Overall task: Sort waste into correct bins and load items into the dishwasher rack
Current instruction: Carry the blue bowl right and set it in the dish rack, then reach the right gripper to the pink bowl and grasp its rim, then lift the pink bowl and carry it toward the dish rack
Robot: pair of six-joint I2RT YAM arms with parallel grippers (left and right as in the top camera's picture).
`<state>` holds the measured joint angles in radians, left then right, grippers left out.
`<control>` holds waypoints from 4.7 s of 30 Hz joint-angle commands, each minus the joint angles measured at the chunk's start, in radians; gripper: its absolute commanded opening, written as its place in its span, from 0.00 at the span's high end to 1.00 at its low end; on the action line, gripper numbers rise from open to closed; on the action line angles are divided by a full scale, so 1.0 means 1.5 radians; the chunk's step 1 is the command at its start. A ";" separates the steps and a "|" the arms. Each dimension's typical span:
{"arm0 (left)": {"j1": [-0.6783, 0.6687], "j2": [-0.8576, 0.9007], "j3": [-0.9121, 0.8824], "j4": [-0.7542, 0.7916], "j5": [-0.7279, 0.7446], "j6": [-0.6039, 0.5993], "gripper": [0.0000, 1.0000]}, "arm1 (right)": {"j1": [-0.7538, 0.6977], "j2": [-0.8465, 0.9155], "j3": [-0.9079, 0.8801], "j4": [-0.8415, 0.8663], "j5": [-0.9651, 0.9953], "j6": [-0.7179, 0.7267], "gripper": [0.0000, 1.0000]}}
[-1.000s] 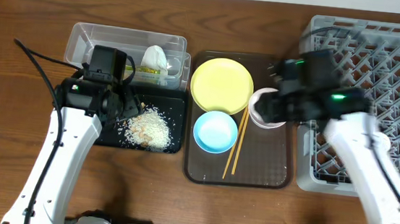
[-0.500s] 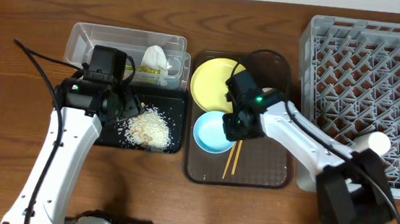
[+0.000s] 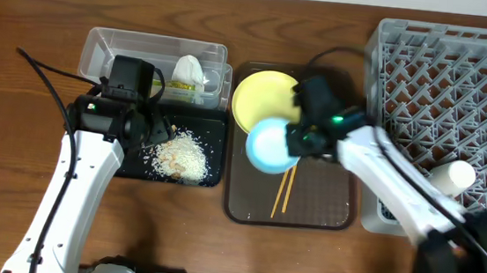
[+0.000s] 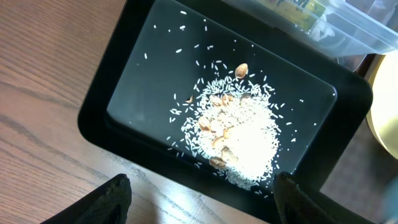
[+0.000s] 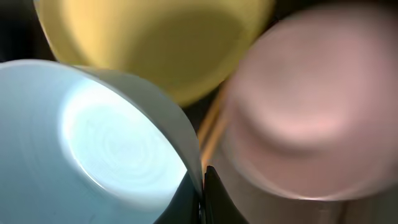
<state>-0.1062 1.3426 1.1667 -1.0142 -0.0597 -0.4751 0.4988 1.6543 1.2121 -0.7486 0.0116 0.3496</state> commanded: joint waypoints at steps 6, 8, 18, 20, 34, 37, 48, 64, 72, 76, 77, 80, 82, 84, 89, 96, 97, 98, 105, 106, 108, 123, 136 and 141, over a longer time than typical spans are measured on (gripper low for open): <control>0.003 -0.004 0.004 -0.001 -0.013 -0.009 0.24 | -0.097 -0.177 0.032 0.132 0.328 -0.104 0.99; 0.003 -0.004 0.004 -0.001 -0.013 -0.009 0.24 | -0.114 -0.179 0.032 0.187 0.420 -0.125 0.99; 0.003 -0.004 0.004 -0.002 -0.013 -0.009 0.24 | -0.205 -0.099 0.032 0.529 0.610 -0.299 0.99; 0.003 -0.004 0.004 -0.002 -0.013 -0.009 0.24 | -0.222 -0.069 0.032 0.594 0.608 -0.324 0.99; 0.003 -0.004 0.004 -0.002 -0.013 -0.009 0.24 | -0.281 0.183 0.032 0.762 0.603 -0.500 0.99; 0.003 -0.004 0.004 -0.002 -0.013 -0.009 0.24 | -0.281 0.213 0.032 0.767 0.603 -0.498 0.99; 0.003 -0.002 0.004 -0.001 -0.013 -0.009 0.24 | -0.262 0.240 0.032 0.752 0.614 -0.498 0.99; 0.003 -0.002 0.004 -0.002 -0.013 -0.009 0.24 | -0.184 0.139 0.032 0.326 0.523 -0.221 0.87; 0.003 -0.002 0.004 -0.002 -0.012 -0.009 0.24 | -0.157 -0.017 0.032 0.153 0.262 -0.189 0.34; 0.003 -0.002 0.004 -0.002 -0.013 -0.009 0.23 | -0.137 -0.075 0.032 0.080 0.021 -0.188 0.32; 0.003 -0.002 0.004 -0.002 -0.013 -0.009 0.23 | -0.133 -0.079 0.032 0.063 -0.018 -0.188 0.33; 0.003 -0.001 0.004 -0.002 -0.013 -0.009 0.23 | -0.120 -0.073 0.026 0.015 -0.032 -0.164 0.36; 0.003 -0.001 0.004 -0.002 -0.013 -0.009 0.23 | -0.115 -0.064 0.014 0.007 -0.009 -0.138 0.38; 0.003 -0.001 0.002 -0.001 -0.012 -0.009 0.23 | -0.113 -0.050 -0.002 0.008 0.027 -0.117 0.40; 0.003 -0.001 -0.004 -0.002 -0.011 -0.009 0.23 | -0.114 -0.002 -0.016 0.024 0.116 -0.079 0.40; 0.003 -0.001 -0.014 -0.002 -0.011 -0.009 0.23 | -0.113 0.074 -0.016 0.037 0.114 -0.071 0.42; 0.003 0.000 -0.016 -0.002 -0.010 -0.009 0.23 | -0.113 0.087 -0.016 0.037 0.115 -0.063 0.42; 0.003 0.000 -0.017 -0.001 -0.010 -0.009 0.23 | -0.113 0.100 -0.016 0.036 0.115 -0.063 0.43; 0.003 0.001 -0.022 -0.001 -0.011 -0.009 0.23 | -0.114 0.137 -0.016 0.034 0.117 -0.043 0.45; 0.003 0.001 -0.022 -0.001 -0.011 -0.009 0.23 | -0.114 0.137 -0.016 0.033 0.117 -0.043 0.45; 0.003 0.001 -0.022 -0.001 -0.010 -0.009 0.23 | -0.113 0.135 -0.016 0.026 0.116 -0.043 0.45; 0.003 0.001 -0.022 0.004 -0.010 -0.009 0.24 | -0.129 -0.014 -0.015 0.068 0.158 -0.057 0.42; 0.003 0.001 -0.022 0.003 -0.010 -0.009 0.23 | -0.137 0.113 -0.022 0.031 0.157 -0.049 0.41; 0.003 0.001 -0.022 0.003 -0.010 -0.009 0.24 | -0.136 0.136 -0.022 0.019 0.126 -0.049 0.41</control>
<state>-0.1062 1.3426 1.1427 -1.0092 -0.0597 -0.4751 0.3058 1.8511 1.1835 -0.7174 0.2260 0.2707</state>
